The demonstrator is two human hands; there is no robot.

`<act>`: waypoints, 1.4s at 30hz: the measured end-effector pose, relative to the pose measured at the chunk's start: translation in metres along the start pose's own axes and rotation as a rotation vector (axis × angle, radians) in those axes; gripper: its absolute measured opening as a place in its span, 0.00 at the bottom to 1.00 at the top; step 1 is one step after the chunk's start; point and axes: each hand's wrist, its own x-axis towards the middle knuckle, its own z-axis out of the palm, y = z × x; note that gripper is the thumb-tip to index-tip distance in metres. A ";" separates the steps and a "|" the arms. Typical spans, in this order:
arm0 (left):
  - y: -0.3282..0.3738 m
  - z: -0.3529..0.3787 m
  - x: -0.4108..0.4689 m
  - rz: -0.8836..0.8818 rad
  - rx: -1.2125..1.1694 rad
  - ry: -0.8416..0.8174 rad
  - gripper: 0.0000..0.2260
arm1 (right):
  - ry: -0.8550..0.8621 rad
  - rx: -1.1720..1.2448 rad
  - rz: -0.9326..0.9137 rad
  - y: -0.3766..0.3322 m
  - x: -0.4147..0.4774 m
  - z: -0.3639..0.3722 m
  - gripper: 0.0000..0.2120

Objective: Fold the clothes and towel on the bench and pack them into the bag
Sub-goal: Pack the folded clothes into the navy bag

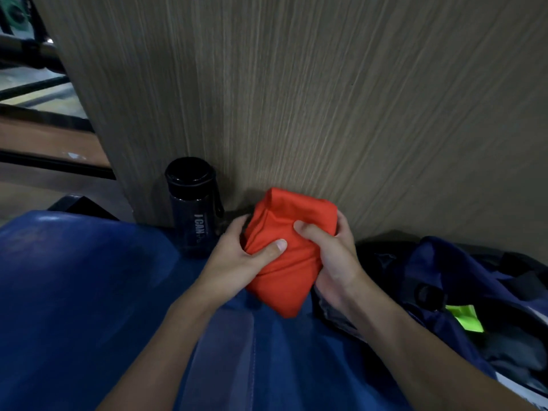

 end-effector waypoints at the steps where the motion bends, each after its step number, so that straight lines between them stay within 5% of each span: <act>1: 0.007 0.004 -0.002 0.041 -0.042 -0.023 0.29 | -0.017 0.022 0.001 -0.009 -0.005 -0.003 0.26; 7: 0.045 0.030 -0.019 0.223 -0.019 -0.207 0.14 | -0.115 -0.169 -0.067 -0.063 -0.043 -0.048 0.34; 13: 0.086 0.067 -0.039 0.392 0.525 -0.477 0.15 | -0.364 -0.830 -0.155 -0.124 -0.083 -0.106 0.52; 16: 0.116 0.098 -0.054 0.487 0.684 -0.564 0.14 | -0.411 -0.946 -0.149 -0.141 -0.105 -0.123 0.55; 18: 0.131 0.114 -0.061 0.498 0.743 -0.603 0.17 | -0.390 -0.926 -0.176 -0.147 -0.116 -0.139 0.49; 22: 0.143 0.140 -0.070 0.518 0.789 -0.597 0.28 | -0.287 -0.921 -0.292 -0.156 -0.142 -0.169 0.18; 27: 0.147 0.172 -0.084 0.601 0.599 -0.591 0.31 | -0.033 -0.646 -0.350 -0.160 -0.172 -0.214 0.14; 32: 0.154 0.215 -0.096 0.518 0.420 -0.630 0.18 | 0.035 -0.622 -0.338 -0.166 -0.196 -0.260 0.11; 35: 0.164 0.243 -0.102 0.500 0.442 -0.758 0.15 | 0.036 -0.875 -0.349 -0.176 -0.206 -0.283 0.20; 39: 0.179 0.282 -0.112 0.573 0.534 -0.915 0.16 | -0.143 -1.003 -0.273 -0.186 -0.219 -0.295 0.46; 42: 0.179 0.307 -0.117 0.639 0.585 -0.931 0.19 | -0.094 -0.975 -0.327 -0.182 -0.223 -0.305 0.44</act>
